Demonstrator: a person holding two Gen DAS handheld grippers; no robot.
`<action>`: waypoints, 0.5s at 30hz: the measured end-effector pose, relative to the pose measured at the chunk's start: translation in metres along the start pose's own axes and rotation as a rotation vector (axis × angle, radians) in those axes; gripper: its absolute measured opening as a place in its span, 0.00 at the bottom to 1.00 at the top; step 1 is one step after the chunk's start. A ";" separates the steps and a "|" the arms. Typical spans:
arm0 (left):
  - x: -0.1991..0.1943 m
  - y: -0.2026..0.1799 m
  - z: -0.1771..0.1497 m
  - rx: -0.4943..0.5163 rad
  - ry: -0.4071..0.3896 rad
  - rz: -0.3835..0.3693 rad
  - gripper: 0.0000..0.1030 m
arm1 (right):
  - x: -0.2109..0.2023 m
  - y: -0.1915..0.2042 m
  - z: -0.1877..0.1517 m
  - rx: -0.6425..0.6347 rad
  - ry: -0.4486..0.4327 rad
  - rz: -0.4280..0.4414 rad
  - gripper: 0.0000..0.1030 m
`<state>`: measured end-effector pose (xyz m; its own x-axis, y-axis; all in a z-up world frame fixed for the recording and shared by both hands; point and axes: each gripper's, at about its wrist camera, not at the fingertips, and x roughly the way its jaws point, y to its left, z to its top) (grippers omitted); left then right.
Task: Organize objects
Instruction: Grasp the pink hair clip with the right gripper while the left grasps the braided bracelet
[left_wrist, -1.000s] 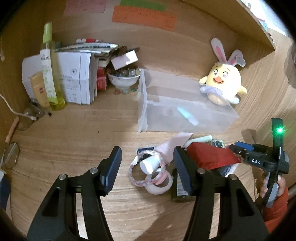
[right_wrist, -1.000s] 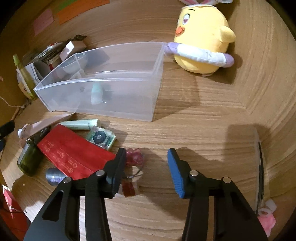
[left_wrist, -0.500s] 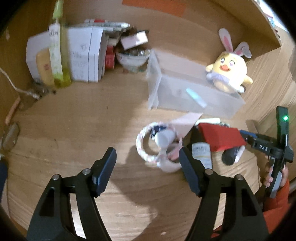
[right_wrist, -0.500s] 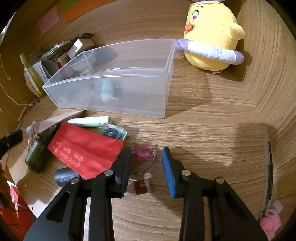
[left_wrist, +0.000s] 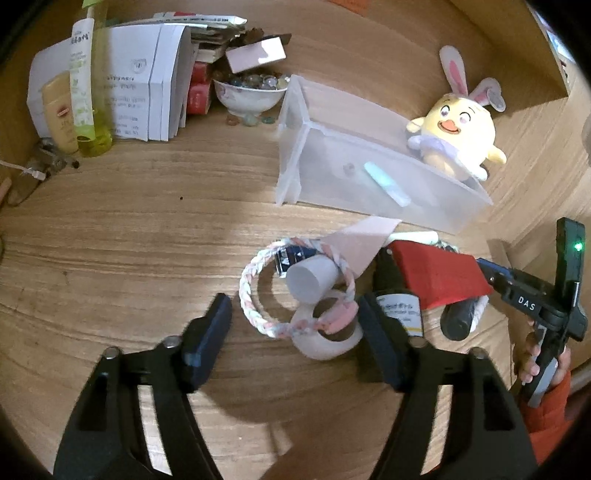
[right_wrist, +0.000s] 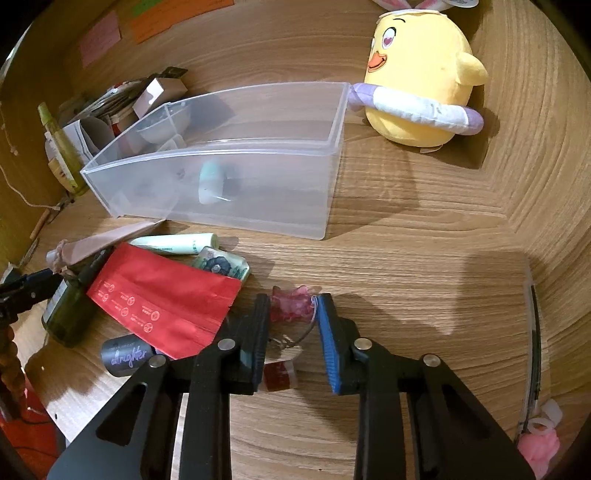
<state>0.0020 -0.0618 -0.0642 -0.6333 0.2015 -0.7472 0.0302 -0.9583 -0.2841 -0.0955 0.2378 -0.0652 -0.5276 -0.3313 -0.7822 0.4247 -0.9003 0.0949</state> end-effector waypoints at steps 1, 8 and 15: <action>-0.001 -0.001 0.000 0.003 -0.001 -0.006 0.55 | 0.000 -0.001 0.000 0.002 0.000 0.000 0.23; -0.012 -0.010 -0.001 0.055 -0.041 0.049 0.32 | -0.001 -0.008 0.002 0.025 -0.007 -0.011 0.23; -0.031 -0.005 0.001 0.034 -0.081 0.058 0.26 | -0.007 -0.016 0.005 0.044 -0.034 -0.025 0.23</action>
<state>0.0207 -0.0636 -0.0396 -0.6921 0.1301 -0.7100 0.0432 -0.9744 -0.2207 -0.1023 0.2531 -0.0576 -0.5626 -0.3177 -0.7633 0.3791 -0.9196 0.1033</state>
